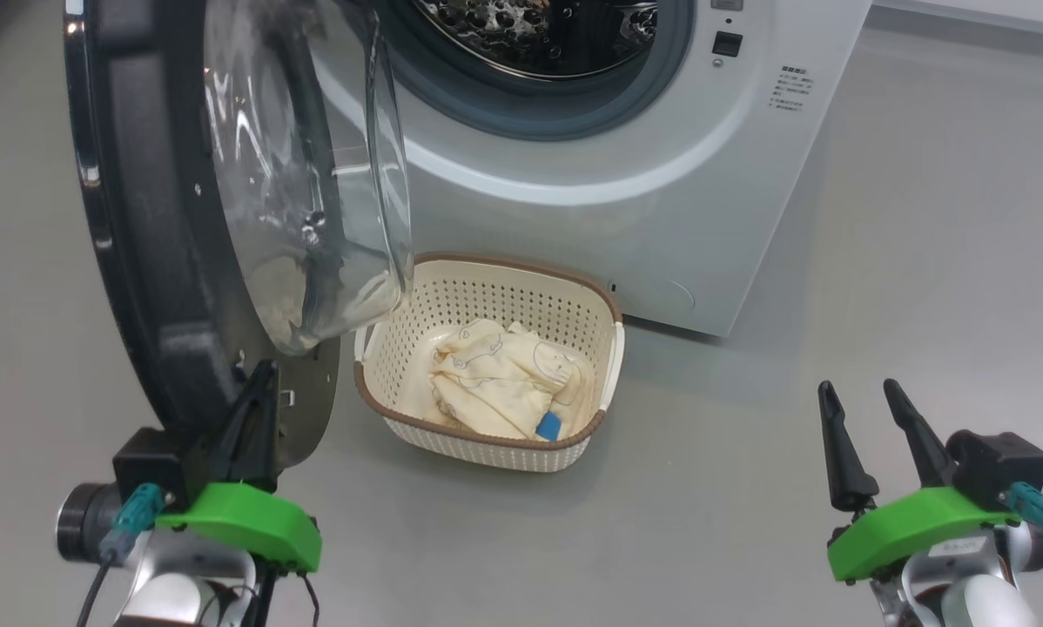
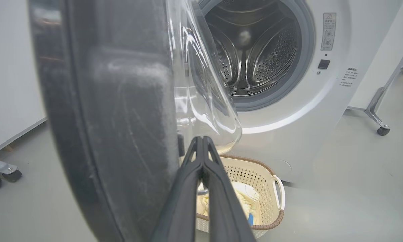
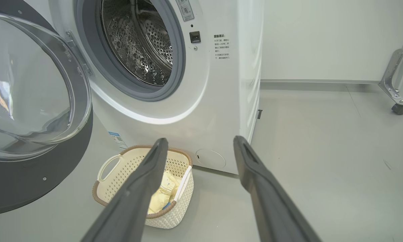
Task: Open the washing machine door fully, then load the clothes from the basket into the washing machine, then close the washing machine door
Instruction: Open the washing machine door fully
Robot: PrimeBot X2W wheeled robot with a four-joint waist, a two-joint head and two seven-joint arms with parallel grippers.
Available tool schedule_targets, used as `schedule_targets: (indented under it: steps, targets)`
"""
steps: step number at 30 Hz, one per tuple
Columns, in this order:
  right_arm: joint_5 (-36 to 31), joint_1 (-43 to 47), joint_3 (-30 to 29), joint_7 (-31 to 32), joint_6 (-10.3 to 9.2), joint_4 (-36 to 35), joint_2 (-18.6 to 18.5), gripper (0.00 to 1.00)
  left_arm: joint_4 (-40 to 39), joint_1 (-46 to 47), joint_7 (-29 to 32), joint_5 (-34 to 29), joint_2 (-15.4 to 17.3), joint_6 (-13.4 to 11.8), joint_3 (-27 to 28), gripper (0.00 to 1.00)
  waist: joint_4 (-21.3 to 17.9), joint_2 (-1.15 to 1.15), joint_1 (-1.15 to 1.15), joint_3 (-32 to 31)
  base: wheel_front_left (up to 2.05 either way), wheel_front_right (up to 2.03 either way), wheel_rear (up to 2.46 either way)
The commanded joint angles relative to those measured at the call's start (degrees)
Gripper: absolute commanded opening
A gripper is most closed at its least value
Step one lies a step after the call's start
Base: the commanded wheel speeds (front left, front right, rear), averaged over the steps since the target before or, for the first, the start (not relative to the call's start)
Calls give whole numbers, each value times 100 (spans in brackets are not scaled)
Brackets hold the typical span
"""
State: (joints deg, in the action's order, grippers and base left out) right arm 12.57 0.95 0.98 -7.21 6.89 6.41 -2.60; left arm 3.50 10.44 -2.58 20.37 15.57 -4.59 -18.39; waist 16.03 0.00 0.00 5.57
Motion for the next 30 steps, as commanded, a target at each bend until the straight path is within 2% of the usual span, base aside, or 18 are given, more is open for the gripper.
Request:
schedule_targets:
  steps: [1,16,30]
  targets:
    - [-38,-183,95,5,59,-218,-28,100,-174,153,-64,73,231,-72,353,0,40,0,0,10,0,0,0]
    - [-54,-252,91,83,59,-255,-28,100,259,226,-359,449,396,-206,927,0,185,0,0,68,0,0,0]
    - [-86,-279,45,127,59,-248,-28,100,1387,758,-635,808,628,13,1326,0,48,0,0,49,0,0,0]
